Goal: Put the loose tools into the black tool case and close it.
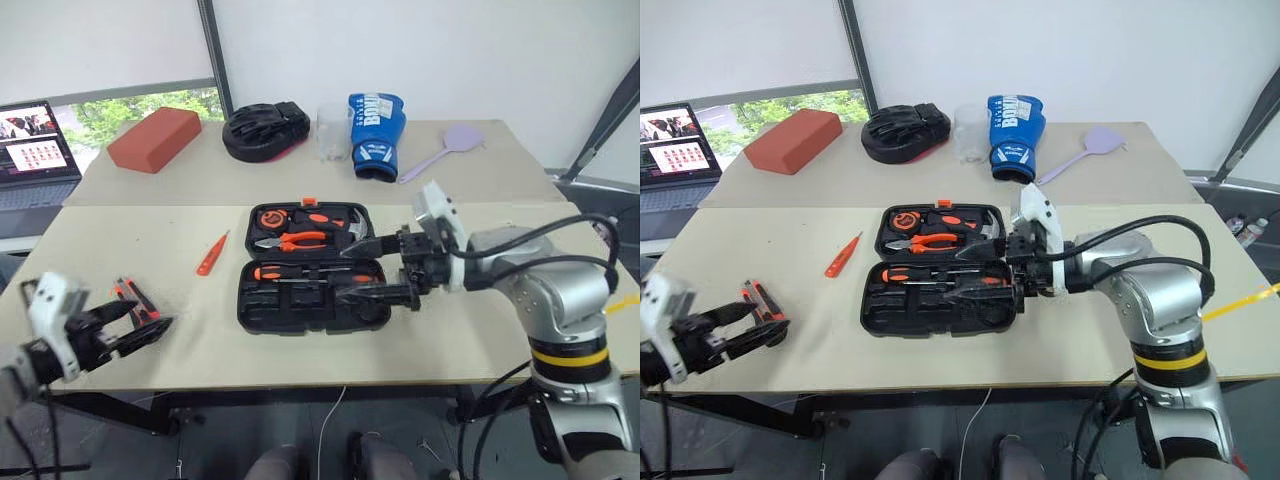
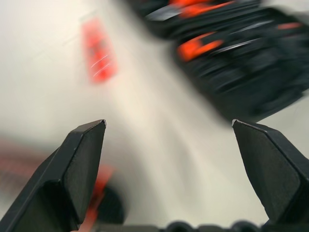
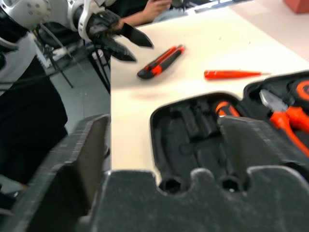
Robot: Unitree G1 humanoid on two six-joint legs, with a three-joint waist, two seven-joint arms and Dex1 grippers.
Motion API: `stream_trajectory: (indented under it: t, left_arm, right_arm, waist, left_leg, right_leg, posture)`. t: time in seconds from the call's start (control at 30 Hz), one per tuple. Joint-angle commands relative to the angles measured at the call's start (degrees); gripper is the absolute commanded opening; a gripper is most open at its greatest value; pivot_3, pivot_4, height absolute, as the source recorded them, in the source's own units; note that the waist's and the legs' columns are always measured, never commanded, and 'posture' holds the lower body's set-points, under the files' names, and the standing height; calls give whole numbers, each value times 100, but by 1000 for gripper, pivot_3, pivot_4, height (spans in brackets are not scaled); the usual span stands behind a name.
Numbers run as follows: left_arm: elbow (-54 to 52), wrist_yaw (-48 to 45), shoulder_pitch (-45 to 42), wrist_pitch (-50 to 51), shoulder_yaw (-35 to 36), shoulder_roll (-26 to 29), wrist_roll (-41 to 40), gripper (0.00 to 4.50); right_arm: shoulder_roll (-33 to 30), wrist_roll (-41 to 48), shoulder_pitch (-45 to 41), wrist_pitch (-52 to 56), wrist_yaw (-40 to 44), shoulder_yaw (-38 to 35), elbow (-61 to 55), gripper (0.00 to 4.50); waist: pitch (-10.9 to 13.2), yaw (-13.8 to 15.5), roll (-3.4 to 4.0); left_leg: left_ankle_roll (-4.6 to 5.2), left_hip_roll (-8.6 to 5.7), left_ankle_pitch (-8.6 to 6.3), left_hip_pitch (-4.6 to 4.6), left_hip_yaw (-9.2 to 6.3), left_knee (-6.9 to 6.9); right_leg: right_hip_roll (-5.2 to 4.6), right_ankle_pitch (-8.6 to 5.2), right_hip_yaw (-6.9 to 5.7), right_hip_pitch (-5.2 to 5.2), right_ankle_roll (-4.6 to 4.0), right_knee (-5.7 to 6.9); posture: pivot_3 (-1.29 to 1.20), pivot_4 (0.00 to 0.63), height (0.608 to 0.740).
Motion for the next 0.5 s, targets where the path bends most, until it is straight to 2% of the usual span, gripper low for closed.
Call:
stream_trajectory:
  t: [0.03, 0.1, 0.27, 0.4, 0.5]
  left_arm:
    - [-286, 120, -8, -5, 75, 246, 13, 4500]
    - [-114, 260, -419, 86, -186, 399, -16, 4500]
    - [1028, 1147, -2592, 863, -1863, 658, 500, 4500]
    - [2437, 1183, -4571, 1312, -3248, 557, 941, 4500]
    - [3216, 976, -5277, 1206, -3883, 498, 1222, 4500]
  right_arm:
    - [-101, 199, 3, -116, -134, -109, -222, 4486]
    - [-91, 193, -22, -146, -254, -84, -161, 4486]
    - [-66, 82, 54, -330, -579, 13, -155, 4486]
    - [-68, 162, 279, -335, -881, -26, -410, 4486]
    - [-74, 248, 381, -307, -1047, -40, -576, 4486]
  waist:
    - [1, 52, -2]
    - [0, 99, -2]
    - [-9, 234, -20]
    - [-19, 189, -45]
    - [-19, 84, -45]
  left_leg:
    - [-33, 0, -17, 4, 0, 2]
    - [-53, 0, -13, 10, -3, 6]
    - [-53, -1, 23, 20, -3, 12]
    - [-37, -11, 37, 14, 0, 10]
    - [-6, -12, 54, -3, -1, 5]
  right_leg:
    - [-2, 1, 0, 5, 1, 3]
    - [-7, 4, -2, 19, 7, 3]
    - [-12, 12, -8, 33, 37, 14]
    - [-8, 29, 3, 17, 26, 30]
    - [-4, 34, 5, -2, 18, 31]
  posture:
    - [0, 150, 740]
    - [0, 150, 740]
    - [0, 150, 740]
    - [0, 150, 740]
    - [0, 150, 740]
